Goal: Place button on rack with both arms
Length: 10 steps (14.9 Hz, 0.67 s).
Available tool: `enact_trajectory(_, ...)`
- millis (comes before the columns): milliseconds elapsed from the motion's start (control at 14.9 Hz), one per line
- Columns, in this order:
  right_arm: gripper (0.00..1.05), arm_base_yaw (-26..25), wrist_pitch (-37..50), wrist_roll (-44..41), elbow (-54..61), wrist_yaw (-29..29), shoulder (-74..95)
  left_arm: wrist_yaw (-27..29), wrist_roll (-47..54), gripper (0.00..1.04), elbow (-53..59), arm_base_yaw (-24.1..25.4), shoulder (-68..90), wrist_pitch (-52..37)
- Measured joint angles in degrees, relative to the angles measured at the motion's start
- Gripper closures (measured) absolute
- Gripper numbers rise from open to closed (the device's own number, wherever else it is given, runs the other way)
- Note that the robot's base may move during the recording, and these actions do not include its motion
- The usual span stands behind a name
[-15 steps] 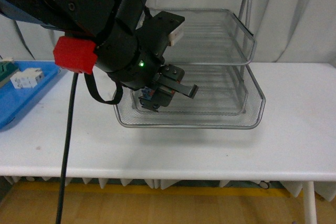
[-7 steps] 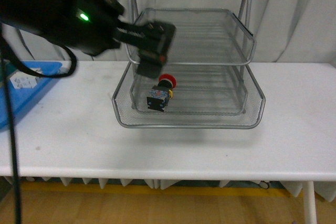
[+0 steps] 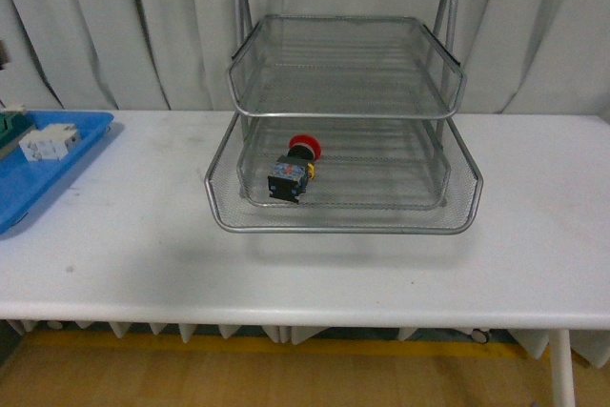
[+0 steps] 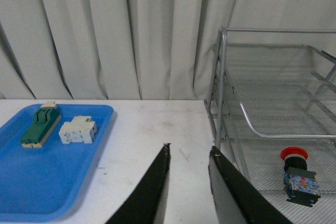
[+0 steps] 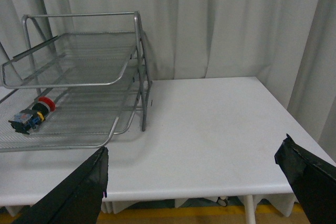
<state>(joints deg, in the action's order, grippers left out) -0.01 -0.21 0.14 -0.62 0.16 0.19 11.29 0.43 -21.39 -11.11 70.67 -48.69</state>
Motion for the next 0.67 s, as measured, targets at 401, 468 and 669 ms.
enact_trajectory(401, 0.06, 0.00, 0.00, 0.00, 0.00, 0.00, 0.02, -5.53, -0.24, 1.03, 12.28, 5.51, -15.12, 2.49)
enact_trajectory(468, 0.06, 0.00, 0.00, 0.00, 0.00, 0.00, 0.02, -6.19, -0.24, 1.03, 13.81, 6.12, -17.70, 3.93)
enact_trajectory(669, 0.06, 0.00, -0.02, 0.00, 0.00, 0.00, 0.02, -10.73, -0.28, 1.03, 17.16, 11.39, -26.25, 8.98)
